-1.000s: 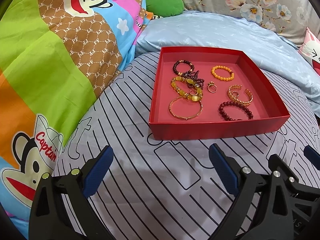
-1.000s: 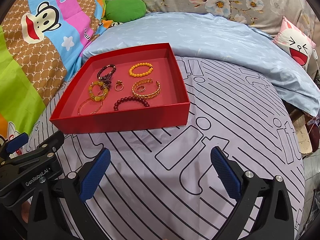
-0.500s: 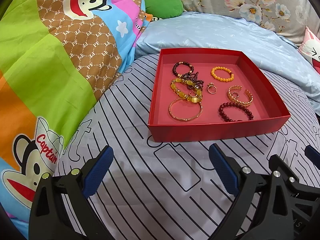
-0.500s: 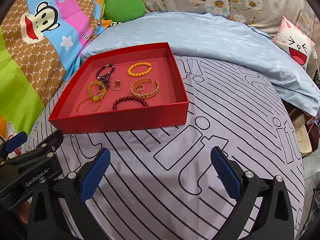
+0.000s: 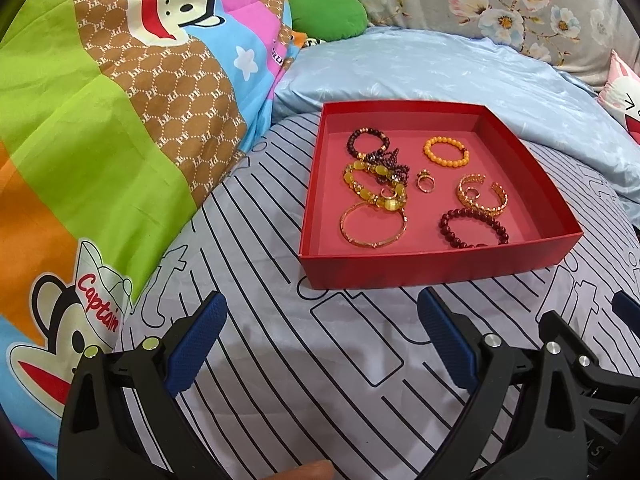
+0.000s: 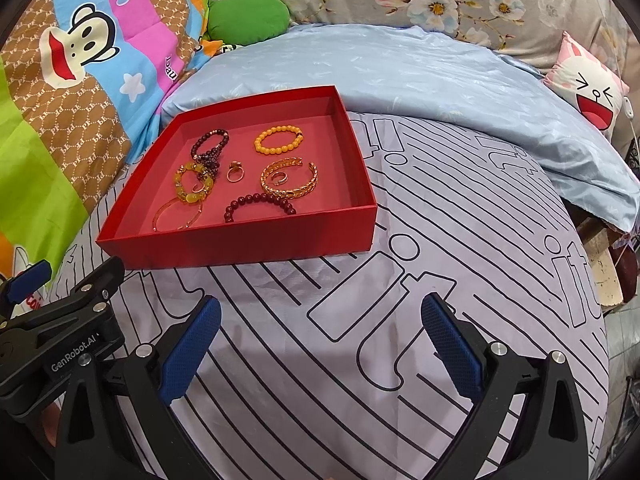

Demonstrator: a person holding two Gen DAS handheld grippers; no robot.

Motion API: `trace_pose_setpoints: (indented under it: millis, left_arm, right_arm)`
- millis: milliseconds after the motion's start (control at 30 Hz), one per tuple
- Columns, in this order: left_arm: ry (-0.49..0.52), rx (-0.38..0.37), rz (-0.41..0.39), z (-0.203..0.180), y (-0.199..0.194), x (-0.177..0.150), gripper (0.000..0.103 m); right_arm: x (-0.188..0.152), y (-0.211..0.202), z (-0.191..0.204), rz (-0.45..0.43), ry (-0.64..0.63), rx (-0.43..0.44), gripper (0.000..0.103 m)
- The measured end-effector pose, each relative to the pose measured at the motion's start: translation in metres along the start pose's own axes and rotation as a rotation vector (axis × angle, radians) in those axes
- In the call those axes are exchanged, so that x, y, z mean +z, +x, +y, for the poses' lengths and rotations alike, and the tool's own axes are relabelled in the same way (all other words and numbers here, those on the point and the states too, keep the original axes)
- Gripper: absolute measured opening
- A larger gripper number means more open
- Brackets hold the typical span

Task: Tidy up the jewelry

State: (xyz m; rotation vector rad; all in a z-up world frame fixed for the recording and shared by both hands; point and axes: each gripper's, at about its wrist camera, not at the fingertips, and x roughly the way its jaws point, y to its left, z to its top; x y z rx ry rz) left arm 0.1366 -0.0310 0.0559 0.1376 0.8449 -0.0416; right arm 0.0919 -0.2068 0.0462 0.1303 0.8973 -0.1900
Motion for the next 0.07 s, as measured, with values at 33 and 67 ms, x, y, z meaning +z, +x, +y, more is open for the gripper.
trace_pose_setpoints:
  millis: [33, 67]
  left_arm:
    - [-0.001, -0.003, 0.003, 0.0004, 0.0004, 0.0004, 0.092]
    - [-0.003, -0.006, 0.006, 0.0008, 0.0005, 0.0008, 0.092]
  right_arm:
    - [0.0, -0.0001, -0.001, -0.001, 0.0, -0.001, 0.097]
    - [0.0002, 0.0001, -0.0005, -0.001, -0.001, -0.001, 0.097]
